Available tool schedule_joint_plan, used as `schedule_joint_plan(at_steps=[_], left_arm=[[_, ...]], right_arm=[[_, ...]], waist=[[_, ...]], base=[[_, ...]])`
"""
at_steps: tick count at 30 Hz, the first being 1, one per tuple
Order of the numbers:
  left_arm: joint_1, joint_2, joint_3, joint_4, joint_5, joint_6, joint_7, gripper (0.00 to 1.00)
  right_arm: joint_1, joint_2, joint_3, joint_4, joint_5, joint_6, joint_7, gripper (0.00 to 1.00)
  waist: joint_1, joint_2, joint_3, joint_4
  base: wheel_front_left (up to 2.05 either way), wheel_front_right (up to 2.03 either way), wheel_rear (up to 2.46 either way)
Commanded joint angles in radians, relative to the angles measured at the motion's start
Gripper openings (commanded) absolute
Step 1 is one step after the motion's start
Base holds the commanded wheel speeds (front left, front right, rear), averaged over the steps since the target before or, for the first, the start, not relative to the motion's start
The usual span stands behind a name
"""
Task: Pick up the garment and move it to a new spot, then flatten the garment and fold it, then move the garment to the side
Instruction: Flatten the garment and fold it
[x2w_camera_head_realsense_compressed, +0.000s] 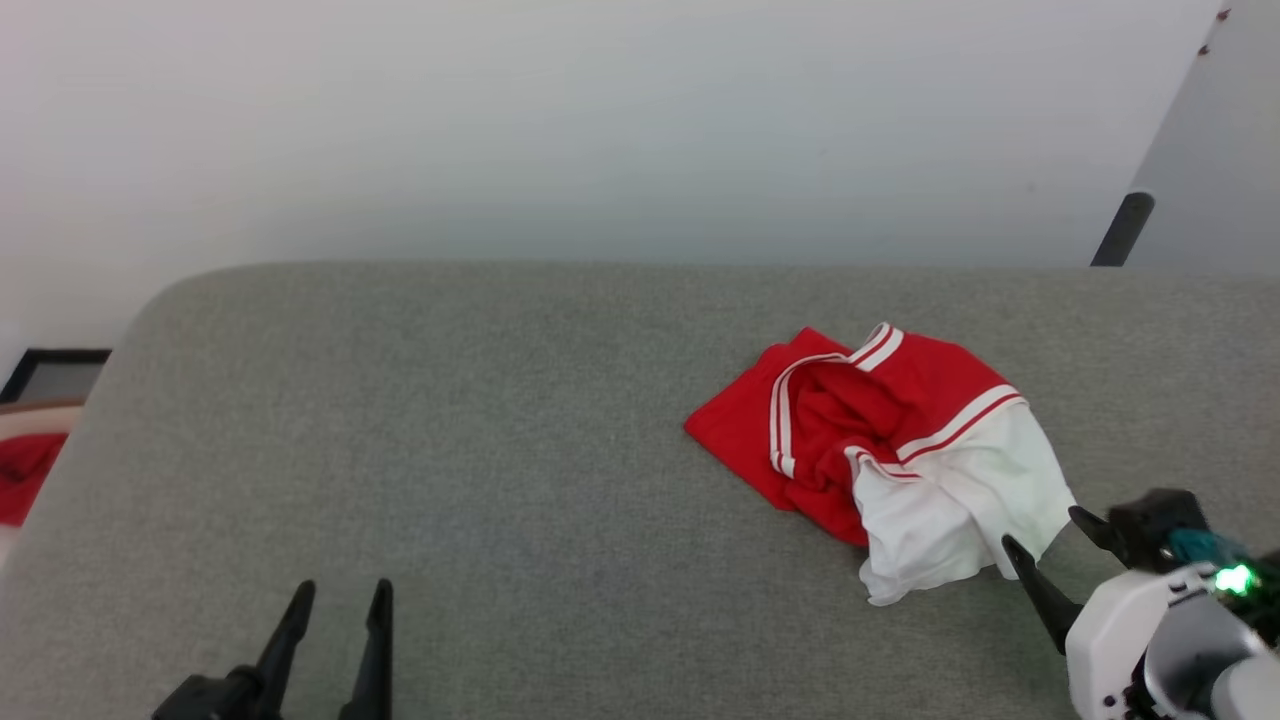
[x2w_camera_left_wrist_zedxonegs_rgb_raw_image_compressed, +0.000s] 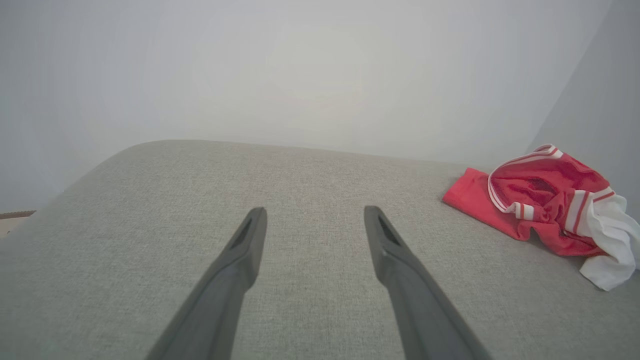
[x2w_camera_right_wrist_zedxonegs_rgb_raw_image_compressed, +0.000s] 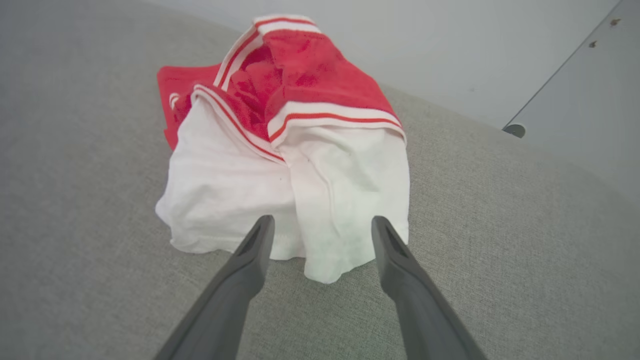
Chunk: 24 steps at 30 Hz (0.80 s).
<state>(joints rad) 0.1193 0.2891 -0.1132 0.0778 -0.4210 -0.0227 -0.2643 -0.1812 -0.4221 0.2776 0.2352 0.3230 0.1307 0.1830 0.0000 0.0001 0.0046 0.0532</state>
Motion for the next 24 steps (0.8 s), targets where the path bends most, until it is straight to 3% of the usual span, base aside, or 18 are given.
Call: schedule_joint_plan(at_steps=[1, 5, 9, 18, 19, 20, 21, 22, 24], left_arm=[[-0.017, -0.006, 0.000, 0.003, 0.005, -0.006, 0.000, 1.00], [-0.037, -0.024, 0.000, 0.016, 0.016, -0.022, 0.000, 1.00], [-0.060, -0.046, 0.007, 0.028, 0.025, -0.036, 0.000, 1.00], [-0.102, -0.091, 0.025, 0.054, 0.051, -0.065, 0.000, 1.00], [-0.105, -0.095, 0.029, 0.055, 0.054, -0.067, 0.000, 1.00], [-0.107, -0.097, 0.034, 0.057, 0.055, -0.071, 0.000, 1.00], [-0.109, -0.101, 0.039, 0.058, 0.059, -0.074, 0.000, 1.00], [-0.111, -0.104, 0.042, 0.059, 0.063, -0.075, 0.000, 1.00], [-0.112, -0.109, 0.049, 0.063, 0.065, -0.081, 0.000, 1.00]], right_arm=[[-0.021, -0.031, 0.034, -0.008, 0.017, 0.000, 0.027, 1.00], [-0.078, -0.148, 0.158, -0.029, 0.074, 0.000, 0.141, 1.00], [-0.129, -0.225, 0.240, -0.041, 0.116, 0.000, 0.209, 1.00], [-0.220, -0.283, 0.352, 0.000, 0.160, 0.000, 0.245, 0.99], [-0.226, -0.286, 0.358, 0.004, 0.161, 0.000, 0.242, 0.61], [-0.233, -0.289, 0.363, 0.009, 0.160, 0.000, 0.240, 0.32], [-0.239, -0.290, 0.368, 0.013, 0.160, 0.000, 0.238, 0.10], [-0.243, -0.291, 0.371, 0.016, 0.160, 0.000, 0.235, 0.00], [-0.254, -0.291, 0.379, 0.023, 0.159, 0.000, 0.230, 0.00]], waist=[[0.0000, -0.0001, 0.017, 0.012], [0.0000, -0.0001, 0.048, 0.032], [0.0000, -0.0001, 0.081, 0.051], [0.0000, -0.0001, 0.138, 0.074], [0.0000, -0.0001, 0.141, 0.074], [0.0000, -0.0001, 0.143, 0.074], [0.0000, -0.0001, 0.146, 0.072], [0.0000, -0.0001, 0.147, 0.071], [0.0000, -0.0001, 0.149, 0.066]], base=[[0.00, 0.00, 0.00], [0.00, 0.00, 0.00], [0.00, 0.00, 0.00], [0.00, 0.00, 0.00], [0.00, 0.00, 0.00], [0.00, 0.00, 0.00], [0.00, 0.00, 0.00], [0.00, 0.00, 0.00], [0.00, 0.00, 0.00]])
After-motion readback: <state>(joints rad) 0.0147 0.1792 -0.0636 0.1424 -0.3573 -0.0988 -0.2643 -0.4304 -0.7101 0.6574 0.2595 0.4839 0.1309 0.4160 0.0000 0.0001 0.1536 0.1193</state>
